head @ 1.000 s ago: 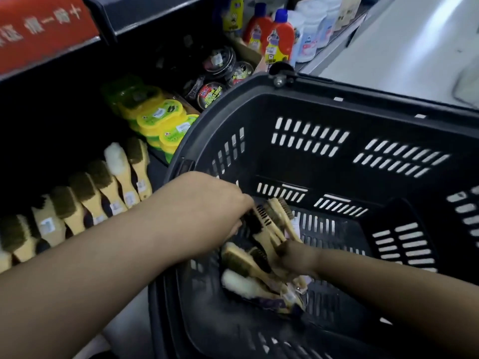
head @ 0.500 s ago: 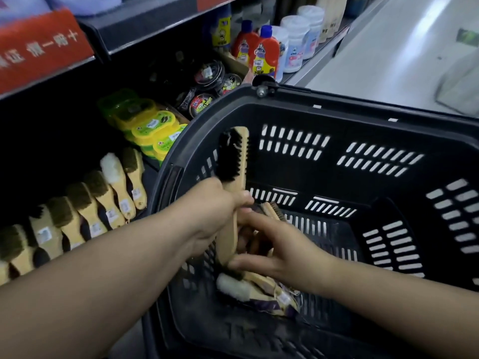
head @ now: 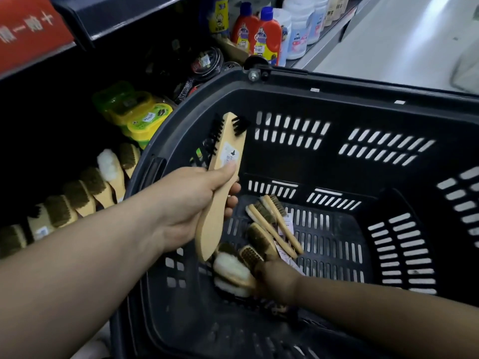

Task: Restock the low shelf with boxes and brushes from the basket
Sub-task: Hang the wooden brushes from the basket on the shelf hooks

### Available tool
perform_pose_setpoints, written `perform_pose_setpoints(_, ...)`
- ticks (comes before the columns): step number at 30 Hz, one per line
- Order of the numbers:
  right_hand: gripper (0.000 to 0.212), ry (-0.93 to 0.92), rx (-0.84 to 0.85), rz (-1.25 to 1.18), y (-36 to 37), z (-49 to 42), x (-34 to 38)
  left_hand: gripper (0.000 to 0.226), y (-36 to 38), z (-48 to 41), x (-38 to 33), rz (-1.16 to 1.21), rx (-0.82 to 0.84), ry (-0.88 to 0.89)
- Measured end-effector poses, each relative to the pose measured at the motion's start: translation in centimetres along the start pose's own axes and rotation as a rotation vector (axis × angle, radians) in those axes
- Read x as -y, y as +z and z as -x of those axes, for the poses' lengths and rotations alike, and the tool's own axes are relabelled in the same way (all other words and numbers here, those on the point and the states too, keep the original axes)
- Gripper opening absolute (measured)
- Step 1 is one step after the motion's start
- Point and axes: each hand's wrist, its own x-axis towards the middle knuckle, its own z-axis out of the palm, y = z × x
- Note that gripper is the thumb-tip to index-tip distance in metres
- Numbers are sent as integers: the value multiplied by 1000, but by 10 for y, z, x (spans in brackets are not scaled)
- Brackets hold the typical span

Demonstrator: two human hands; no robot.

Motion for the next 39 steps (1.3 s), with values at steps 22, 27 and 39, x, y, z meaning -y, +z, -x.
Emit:
perform_pose_setpoints(22, 24, -449, -52, -1744, -131, 99, 55, 27, 5, 3, 4, 90, 80, -49)
perform_pose_setpoints(27, 18, -434, -210, -1571, -139, 93, 58, 41, 3, 7, 3, 23, 287, -26)
perform_pose_setpoints(39, 15, -292, -118, -1051, -113, 47, 18, 49, 0, 5, 6, -279, 87, 117)
